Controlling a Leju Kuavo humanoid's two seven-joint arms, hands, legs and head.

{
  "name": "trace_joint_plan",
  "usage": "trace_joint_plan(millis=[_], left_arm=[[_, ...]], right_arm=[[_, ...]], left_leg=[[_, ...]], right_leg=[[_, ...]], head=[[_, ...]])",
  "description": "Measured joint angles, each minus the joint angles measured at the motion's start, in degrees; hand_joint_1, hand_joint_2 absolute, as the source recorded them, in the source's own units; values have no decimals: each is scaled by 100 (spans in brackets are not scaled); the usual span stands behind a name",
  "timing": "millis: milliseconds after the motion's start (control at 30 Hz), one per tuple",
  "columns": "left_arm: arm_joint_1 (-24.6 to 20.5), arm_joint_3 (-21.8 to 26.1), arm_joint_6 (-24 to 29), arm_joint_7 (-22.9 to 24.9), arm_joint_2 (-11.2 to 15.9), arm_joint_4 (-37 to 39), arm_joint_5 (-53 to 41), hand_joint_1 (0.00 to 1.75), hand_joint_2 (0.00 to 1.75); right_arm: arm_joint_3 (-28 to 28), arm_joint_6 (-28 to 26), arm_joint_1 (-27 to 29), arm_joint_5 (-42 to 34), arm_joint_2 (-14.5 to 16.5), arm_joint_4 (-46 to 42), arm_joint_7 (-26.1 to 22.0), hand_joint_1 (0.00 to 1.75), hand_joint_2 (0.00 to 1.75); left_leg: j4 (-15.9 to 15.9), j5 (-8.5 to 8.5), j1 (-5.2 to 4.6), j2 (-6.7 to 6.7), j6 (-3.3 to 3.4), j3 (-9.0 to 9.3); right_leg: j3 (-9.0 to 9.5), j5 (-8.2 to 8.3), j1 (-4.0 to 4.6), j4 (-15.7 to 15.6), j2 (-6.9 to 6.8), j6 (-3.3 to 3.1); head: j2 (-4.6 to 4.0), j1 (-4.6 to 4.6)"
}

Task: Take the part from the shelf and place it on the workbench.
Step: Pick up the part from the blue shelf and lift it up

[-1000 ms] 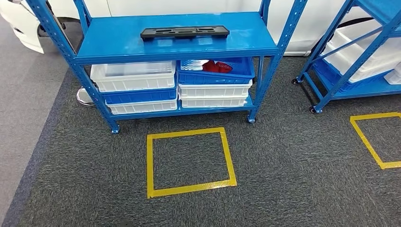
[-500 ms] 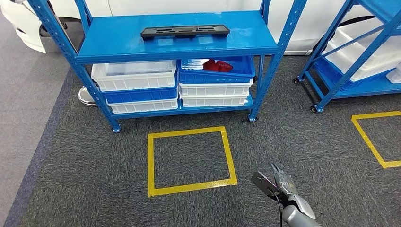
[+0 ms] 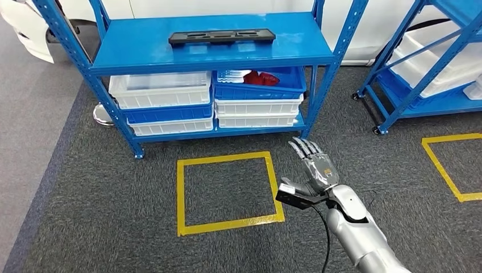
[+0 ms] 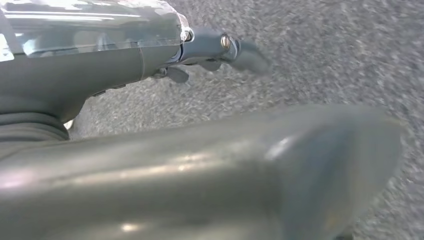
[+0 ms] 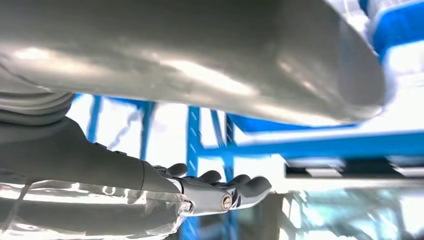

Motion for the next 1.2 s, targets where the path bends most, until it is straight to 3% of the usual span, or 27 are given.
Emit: trace_joint_plan(millis=[67,167,200,233,267,333,400,467,567,600,667,700,733,767,800,833,900,933,1067,1133,1200], left_arm=[[8,17,-9,-3,3,0,-1,0,0],[4,25,-25,-8,2,0,-1,0,0],[9,27,-28,-10,2,0,-2,0,0],[13,28,-32,-11,3,0,-4,0,0],[15,29,-35,-11,3,0,-7,0,0],[12,29,-42,-11,2,0,-18,0,0],[4,29,-45,-11,-1,0,-27,0,0],[3,29,-48,-9,-3,0,-28,0,0],[-1,29,-46,-3,-1,0,-22,0,0],[-3,29,-44,-2,1,0,-19,0,0],[1,29,-42,-2,2,0,-13,0,0],[9,29,-42,-2,2,0,-12,0,0],[18,29,-42,-2,2,0,-12,0,0],[24,29,-42,-2,2,0,-13,0,0],[26,29,-42,-2,2,0,-13,0,0],[25,29,-42,-2,2,0,-13,0,0],[14,29,-42,-1,3,0,-13,0,0],[12,29,-42,1,3,0,-13,0,0],[19,32,-40,16,3,0,-10,0,0],[14,34,-40,17,2,0,-5,0,0],[19,34,-40,18,1,0,-2,0,0]], right_arm=[[61,-18,108,343,-16,-439,158,0,0],[146,-12,205,664,-46,-891,361,0,0],[174,4,250,739,-58,-1007,414,0,0],[198,21,296,804,-72,-1118,456,0,0],[219,34,332,851,-87,-1223,487,0,0],[250,45,361,907,-129,-1420,523,0,0],[269,45,364,934,-171,-1577,542,0,0],[284,49,382,945,-197,-1695,555,0,0],[308,62,399,948,-213,-1845,565,0,0],[317,70,397,951,-213,-1885,568,0,0],[337,89,398,965,-213,-1923,581,0,0],[345,100,404,973,-212,-1930,586,0,0],[352,113,409,978,-212,-1935,591,0,0],[360,127,413,982,-212,-1947,595,0,0],[368,140,415,983,-212,-1962,597,0,0],[377,149,415,984,-212,-1980,600,0,0],[390,157,408,987,-211,-2013,603,0,0],[395,157,405,988,-212,-2025,604,0,0],[430,164,396,1006,-210,-2068,606,0,0],[446,170,381,1025,-209,-2084,607,0,0],[458,178,386,1040,-209,-2084,609,0,0]], left_leg=[[-39,24,14,-1,64,8],[-56,35,20,1,104,11],[-55,33,19,-1,106,11],[-52,31,19,-6,105,12],[-48,28,19,-11,102,15],[-40,17,18,-21,85,28],[-29,3,4,-25,48,27],[-33,0,-2,-26,-7,18],[71,-99,3,-21,-99,-12],[277,-232,6,-19,-123,-97],[1008,-598,19,-18,-156,-431],[1375,-724,22,-18,-170,-609],[1587,-749,24,-18,-181,-721],[1576,-658,25,-17,-184,-724],[1313,-468,26,-17,-177,-606],[898,-247,26,-16,-159,-409],[186,-27,13,-15,-100,-65],[21,-18,6,-16,-67,12],[-59,-70,15,-33,74,97],[-74,-92,19,-37,122,155],[-71,-137,15,-38,142,191]], right_leg=[[-78,-142,-21,181,2,63],[-550,-642,-47,1189,6,134],[-707,-731,-54,1499,6,146],[-785,-717,-60,1631,5,150],[-756,-593,-67,1537,5,145],[-421,-176,-71,787,5,107],[-124,56,-40,135,5,55],[-75,64,-4,-2,10,7],[-52,98,-36,-61,13,-93],[-35,106,-52,-85,8,-125],[-20,96,-51,-92,-3,-163],[-17,90,-46,-90,-5,-171],[-10,83,-41,-87,-4,-174],[1,71,-39,-82,0,-172],[20,55,-39,-76,5,-163],[42,33,-39,-69,9,-148],[67,-15,-17,-49,14,-97],[72,-29,-11,-46,16,-65],[42,-68,-23,129,17,80],[-205,-292,-42,600,14,129],[-657,-572,-45,1332,14,147]], head=[[1,1],[1,1],[1,1],[1,1],[1,1],[1,1],[1,2],[1,1],[1,0],[1,0],[0,-1],[0,-1],[0,-1],[0,-1],[0,-1],[0,-1],[1,-1],[0,0],[0,1],[0,2],[1,1]])
